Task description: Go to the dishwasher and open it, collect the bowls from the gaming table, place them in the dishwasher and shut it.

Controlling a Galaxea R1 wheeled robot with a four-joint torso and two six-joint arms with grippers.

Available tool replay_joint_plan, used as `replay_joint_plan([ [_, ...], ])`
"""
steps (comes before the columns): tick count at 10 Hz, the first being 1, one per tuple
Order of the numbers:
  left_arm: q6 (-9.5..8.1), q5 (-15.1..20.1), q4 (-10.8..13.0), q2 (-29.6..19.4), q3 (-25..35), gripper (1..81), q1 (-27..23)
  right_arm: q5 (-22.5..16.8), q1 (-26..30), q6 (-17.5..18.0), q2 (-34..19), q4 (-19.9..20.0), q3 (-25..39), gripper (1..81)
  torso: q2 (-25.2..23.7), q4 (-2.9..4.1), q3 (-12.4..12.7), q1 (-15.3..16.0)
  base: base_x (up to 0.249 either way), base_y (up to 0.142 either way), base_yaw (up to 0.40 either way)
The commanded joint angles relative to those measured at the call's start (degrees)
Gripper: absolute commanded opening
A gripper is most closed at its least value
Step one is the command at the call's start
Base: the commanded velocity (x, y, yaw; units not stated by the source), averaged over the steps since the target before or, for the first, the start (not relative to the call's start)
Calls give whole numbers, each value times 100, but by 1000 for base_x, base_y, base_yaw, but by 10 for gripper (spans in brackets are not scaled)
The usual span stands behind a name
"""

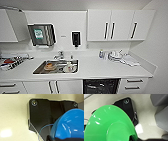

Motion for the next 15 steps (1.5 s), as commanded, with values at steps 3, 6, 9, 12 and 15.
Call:
replay_joint_plan([
  [3, 36, 306, 20, -107, 27, 10, -277, -309, 184, -11, -125, -34, 20, 10, 0, 0, 0, 3, 135, 0, 0],
  [6, 36, 306, 11, -99, 27, 10, -277, -309, 140, -11, -124, -25, 2, 10, 0, 0, 0, 3, 115, 0, 0],
  [9, 45, 297, 20, -107, 36, 10, -277, -300, 104, 42, -124, 1, 3, 10, 2, 0, 0, 10, 22, 0, 0],
  [12, 63, 297, 29, -168, 106, 10, -241, -300, -19, 51, -115, -8, 91, 10, 2, 0, 0, 6, 0, 0, 0],
  [15, 71, 166, 143, -793, 897, 10, -48, -300, -19, 51, -238, -17, 231, 10, 2, 0, 0, 3, 0, 0, 0],
])
